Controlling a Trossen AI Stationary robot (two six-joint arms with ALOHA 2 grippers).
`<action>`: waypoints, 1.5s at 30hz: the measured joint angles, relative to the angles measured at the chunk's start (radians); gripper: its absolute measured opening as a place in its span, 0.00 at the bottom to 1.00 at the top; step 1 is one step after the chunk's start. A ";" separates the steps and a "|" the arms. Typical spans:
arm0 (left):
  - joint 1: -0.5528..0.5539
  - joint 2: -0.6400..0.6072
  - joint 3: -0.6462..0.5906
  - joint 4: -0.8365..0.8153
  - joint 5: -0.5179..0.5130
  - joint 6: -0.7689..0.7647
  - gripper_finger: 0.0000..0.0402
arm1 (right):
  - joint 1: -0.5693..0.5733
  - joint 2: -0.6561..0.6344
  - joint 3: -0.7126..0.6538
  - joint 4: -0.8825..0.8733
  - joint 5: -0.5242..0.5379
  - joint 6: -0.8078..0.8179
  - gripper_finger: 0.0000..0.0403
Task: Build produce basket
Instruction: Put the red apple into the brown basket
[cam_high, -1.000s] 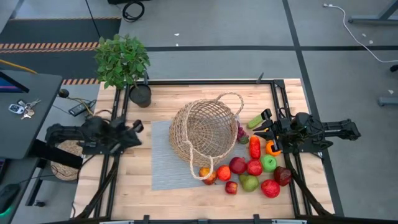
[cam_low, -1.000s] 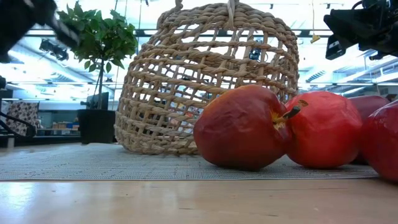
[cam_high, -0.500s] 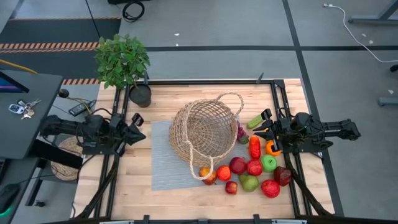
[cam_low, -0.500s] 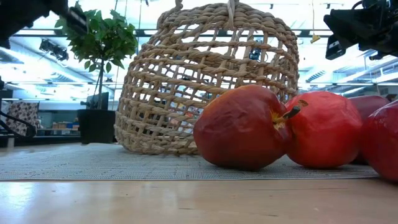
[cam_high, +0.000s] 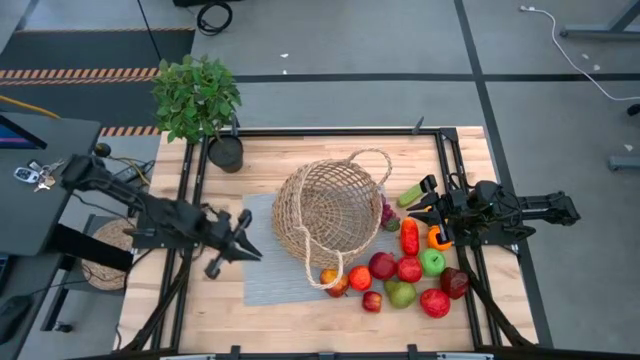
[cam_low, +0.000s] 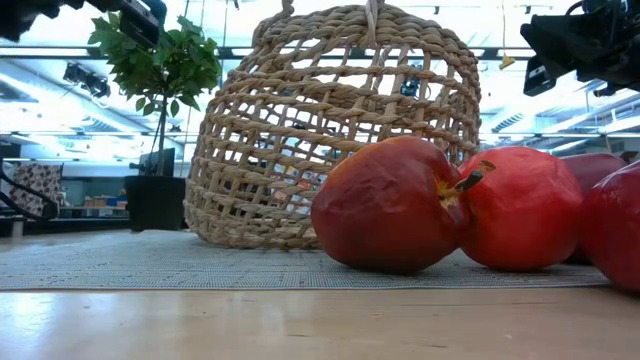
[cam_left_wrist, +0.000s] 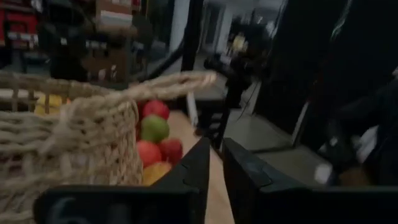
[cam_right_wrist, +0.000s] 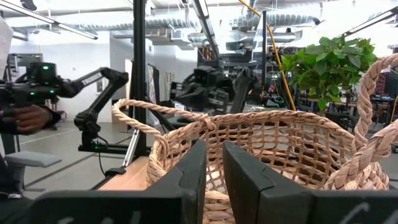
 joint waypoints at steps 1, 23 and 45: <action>-0.020 0.036 0.021 -0.009 -0.037 0.014 0.16 | 0.000 0.000 0.000 0.000 0.000 0.000 0.15; -0.198 0.862 0.751 -0.469 -0.417 -0.005 0.78 | 0.000 0.000 0.000 0.000 0.000 0.000 0.15; -0.076 1.407 1.480 -1.019 -0.488 0.170 0.78 | 0.000 0.000 0.000 0.000 -0.001 0.000 0.15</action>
